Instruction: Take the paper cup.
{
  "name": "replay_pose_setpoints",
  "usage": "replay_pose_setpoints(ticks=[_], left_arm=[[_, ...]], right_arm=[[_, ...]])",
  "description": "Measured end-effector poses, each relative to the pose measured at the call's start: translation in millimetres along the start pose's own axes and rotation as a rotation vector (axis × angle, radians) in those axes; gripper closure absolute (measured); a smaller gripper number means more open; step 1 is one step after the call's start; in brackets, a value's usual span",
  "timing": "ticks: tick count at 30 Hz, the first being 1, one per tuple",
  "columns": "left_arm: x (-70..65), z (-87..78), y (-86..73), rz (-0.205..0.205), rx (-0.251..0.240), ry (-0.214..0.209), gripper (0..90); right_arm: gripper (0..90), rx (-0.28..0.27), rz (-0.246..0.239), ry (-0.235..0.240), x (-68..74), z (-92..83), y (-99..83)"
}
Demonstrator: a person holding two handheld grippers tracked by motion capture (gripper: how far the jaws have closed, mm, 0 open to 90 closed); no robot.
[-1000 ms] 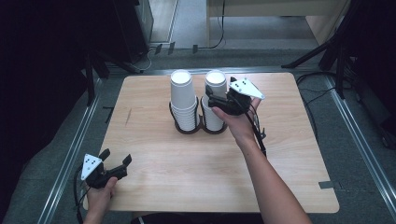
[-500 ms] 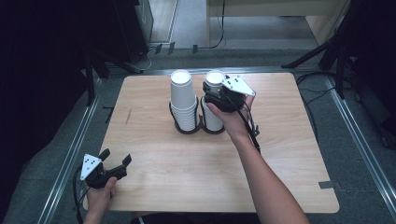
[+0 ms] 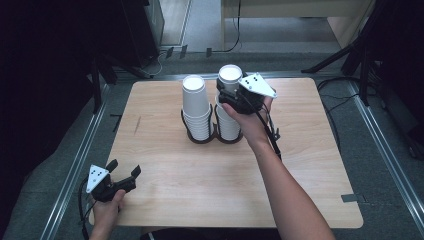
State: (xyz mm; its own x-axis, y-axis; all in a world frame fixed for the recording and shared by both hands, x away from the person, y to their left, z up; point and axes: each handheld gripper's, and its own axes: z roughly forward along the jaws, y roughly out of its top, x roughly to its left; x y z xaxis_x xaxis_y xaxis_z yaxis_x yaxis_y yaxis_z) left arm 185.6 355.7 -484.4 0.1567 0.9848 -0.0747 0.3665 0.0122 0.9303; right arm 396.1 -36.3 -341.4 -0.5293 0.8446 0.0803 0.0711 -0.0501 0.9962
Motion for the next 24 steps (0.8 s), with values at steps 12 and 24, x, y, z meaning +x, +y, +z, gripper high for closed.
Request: replay_pose_setpoints(ticks=[12, 24], left_arm=[[-0.2, 0.1, 0.0, -0.001, 0.001, -0.001, 7.5], [0.1, 0.0, 0.1, 0.004, 0.001, -0.002, 7.5]], right_arm=[[24.8, -0.083, 0.010, 0.000, -2.5, -3.0, 18.2], [24.7, -0.141, -0.036, 0.016, 8.8, -8.8, 43.0]])
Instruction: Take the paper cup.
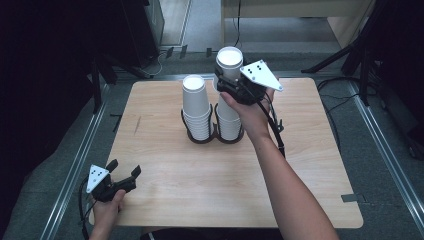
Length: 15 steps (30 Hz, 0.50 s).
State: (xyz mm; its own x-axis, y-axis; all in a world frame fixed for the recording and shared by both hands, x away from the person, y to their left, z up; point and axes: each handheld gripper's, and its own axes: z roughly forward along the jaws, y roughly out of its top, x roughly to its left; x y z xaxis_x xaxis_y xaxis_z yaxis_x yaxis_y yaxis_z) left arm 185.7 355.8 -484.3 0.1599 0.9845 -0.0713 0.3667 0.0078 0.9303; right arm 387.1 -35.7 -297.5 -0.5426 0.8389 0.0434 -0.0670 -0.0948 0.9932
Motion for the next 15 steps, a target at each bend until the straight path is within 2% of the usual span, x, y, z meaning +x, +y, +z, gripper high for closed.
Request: replay_pose_setpoints(ticks=[6, 15], left_arm=[[-0.6, 0.0, -0.2, -0.005, -0.004, -0.002, 7.5], [-0.7, 0.1, 0.0, -0.004, -0.006, -0.004, 7.5]], right_arm=[[24.7, -0.034, -0.022, 0.009, 7.2, -1.6, 11.7], [24.7, -0.062, -0.001, 0.028, 3.8, -7.2, 22.8]])
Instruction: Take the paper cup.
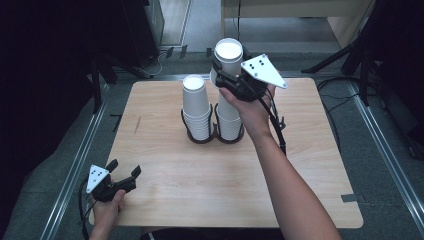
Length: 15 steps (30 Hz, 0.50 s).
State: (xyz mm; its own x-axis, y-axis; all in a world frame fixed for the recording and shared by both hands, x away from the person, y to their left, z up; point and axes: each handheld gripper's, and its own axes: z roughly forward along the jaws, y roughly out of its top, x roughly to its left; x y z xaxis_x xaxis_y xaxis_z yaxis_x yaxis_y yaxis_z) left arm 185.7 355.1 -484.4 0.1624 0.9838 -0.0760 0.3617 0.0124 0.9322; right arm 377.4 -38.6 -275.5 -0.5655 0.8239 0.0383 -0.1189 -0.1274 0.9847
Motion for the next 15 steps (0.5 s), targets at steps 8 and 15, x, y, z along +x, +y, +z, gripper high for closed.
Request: replay_pose_setpoints(ticks=[8, 15], left_arm=[[-0.6, -0.3, 0.1, 0.009, 0.000, -0.001, 7.5], [-3.6, -2.1, 0.8, 0.031, -0.022, -0.022, 7.5]], right_arm=[[24.7, -0.027, 0.002, 0.072, -7.2, -18.6, 0.9], [24.6, -0.016, 0.002, 0.121, -17.8, -40.8, -2.8]])
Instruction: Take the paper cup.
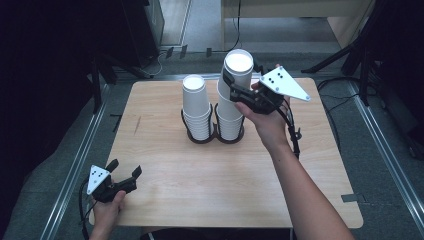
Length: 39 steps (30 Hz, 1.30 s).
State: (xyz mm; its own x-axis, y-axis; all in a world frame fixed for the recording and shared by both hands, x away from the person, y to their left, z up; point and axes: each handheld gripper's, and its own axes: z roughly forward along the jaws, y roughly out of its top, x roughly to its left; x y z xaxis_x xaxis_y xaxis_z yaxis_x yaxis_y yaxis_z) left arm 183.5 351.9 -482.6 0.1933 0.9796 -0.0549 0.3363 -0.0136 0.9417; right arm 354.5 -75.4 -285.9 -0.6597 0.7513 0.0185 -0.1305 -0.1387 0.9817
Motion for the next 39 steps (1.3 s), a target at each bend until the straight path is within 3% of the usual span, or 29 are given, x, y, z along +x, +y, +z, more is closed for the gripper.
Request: replay_pose_setpoints(ticks=[3, 6, 8, 10, 13, 14, 19, 24, 32, 39], left_arm=[[-1.1, -2.1, 2.7, 0.016, -0.007, -0.039, 7.5], [-2.9, -3.3, 8.7, 0.000, -0.026, -0.068, 9.9], [-6.7, -1.4, 13.1, 0.002, -0.034, -0.079, 9.2], [-10.1, 2.2, 16.7, -0.036, -0.029, -0.127, 8.5], [-17.0, 6.2, 19.7, -0.028, -0.023, -0.145, 4.7], [-23.0, 9.9, 23.9, -0.030, -0.017, -0.194, 3.4], [-37.3, 20.7, 35.4, 0.004, -0.008, -0.273, 2.4], [-50.8, 35.0, 51.5, -0.002, -0.024, -0.346, 2.3], [-73.5, 56.3, 81.1, 0.039, -0.048, -0.422, 2.0], [-93.5, 70.6, 94.2, 0.056, -0.062, -0.493, 1.8]], right_arm=[[24.6, 0.012, -0.008, 0.033, -3.1, -8.1, -3.7], [24.6, 0.018, 0.000, 0.069, -5.9, -15.9, -8.5], [24.5, 0.029, 0.004, 0.078, -7.1, -20.7, -11.6], [24.5, 0.032, 0.004, 0.079, -8.3, -24.9, -14.4], [24.5, 0.040, 0.006, 0.083, -8.9, -28.9, -16.8], [24.5, 0.045, 0.000, 0.087, -9.8, -32.3, -19.2], [24.5, 0.046, 0.012, 0.109, -10.9, -38.7, -22.6], [24.5, 0.065, 0.004, 0.153, -12.4, -42.7, -27.1], [24.4, 0.077, 0.002, 0.194, -11.6, -46.9, -31.7], [24.4, 0.084, 0.022, 0.227, -10.7, -49.0, -38.7]])
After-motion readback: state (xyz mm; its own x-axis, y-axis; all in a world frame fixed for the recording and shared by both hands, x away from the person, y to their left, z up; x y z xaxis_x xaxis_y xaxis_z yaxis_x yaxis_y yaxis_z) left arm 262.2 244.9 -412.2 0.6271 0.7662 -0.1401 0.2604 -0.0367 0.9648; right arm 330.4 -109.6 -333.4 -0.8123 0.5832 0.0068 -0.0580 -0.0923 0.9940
